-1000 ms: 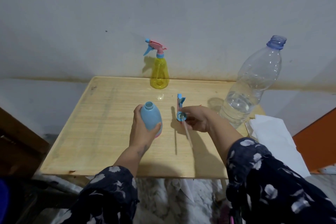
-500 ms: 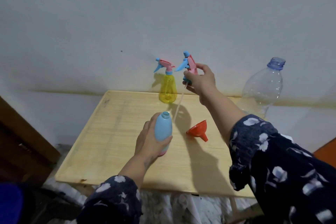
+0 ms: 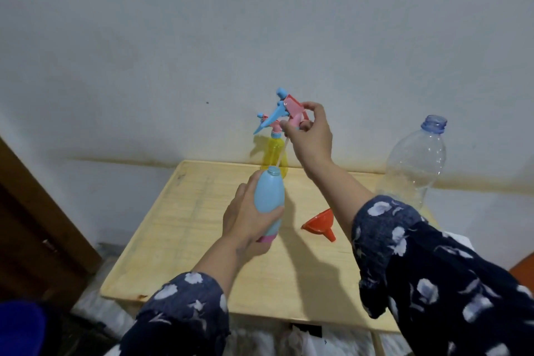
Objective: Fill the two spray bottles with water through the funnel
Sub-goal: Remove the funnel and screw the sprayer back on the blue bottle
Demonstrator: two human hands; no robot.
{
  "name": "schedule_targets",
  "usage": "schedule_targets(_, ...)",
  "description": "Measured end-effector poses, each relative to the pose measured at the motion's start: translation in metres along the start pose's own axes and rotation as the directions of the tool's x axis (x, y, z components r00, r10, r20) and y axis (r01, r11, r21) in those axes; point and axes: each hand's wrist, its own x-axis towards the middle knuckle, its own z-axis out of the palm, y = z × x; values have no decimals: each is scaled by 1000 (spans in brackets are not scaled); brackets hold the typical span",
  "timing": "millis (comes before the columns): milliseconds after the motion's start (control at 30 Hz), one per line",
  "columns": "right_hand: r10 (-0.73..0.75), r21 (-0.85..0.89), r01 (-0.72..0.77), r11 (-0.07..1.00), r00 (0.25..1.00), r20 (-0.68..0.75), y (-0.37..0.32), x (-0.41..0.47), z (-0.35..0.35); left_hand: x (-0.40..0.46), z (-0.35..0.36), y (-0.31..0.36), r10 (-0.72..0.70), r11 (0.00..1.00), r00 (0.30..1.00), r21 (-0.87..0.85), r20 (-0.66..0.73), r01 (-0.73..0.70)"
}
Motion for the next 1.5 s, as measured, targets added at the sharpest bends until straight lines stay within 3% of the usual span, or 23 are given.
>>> schedule_targets(233,56,2,-57,998,991,117,12,-20,4,21,-14,25,22,997,1000,-72,12,-21)
schedule_targets(533,74,67,-117,991,889,452,-1,-12,-24,20,-19,28,14,990,996,-142,87,-1)
schedule_targets(833,1,-59,20,998,943,331,2,-22,-17,14,-15,29,37,982,995,-190,96,-18)
schedule_targets(1000,-96,-145,189,971,867,489,-2,-21,-20,14,-20,22,27,980,995,-197,100,-7)
schedule_targets(1333,-6,-76,51,996,868,497,-15,-16,-23,12,-27,20,50,956,991,-293,125,-11)
schedule_targets(1500,23,94,-75,993,888,459,-12,-21,-20,14,-29,21,84,936,989,-349,121,-36)
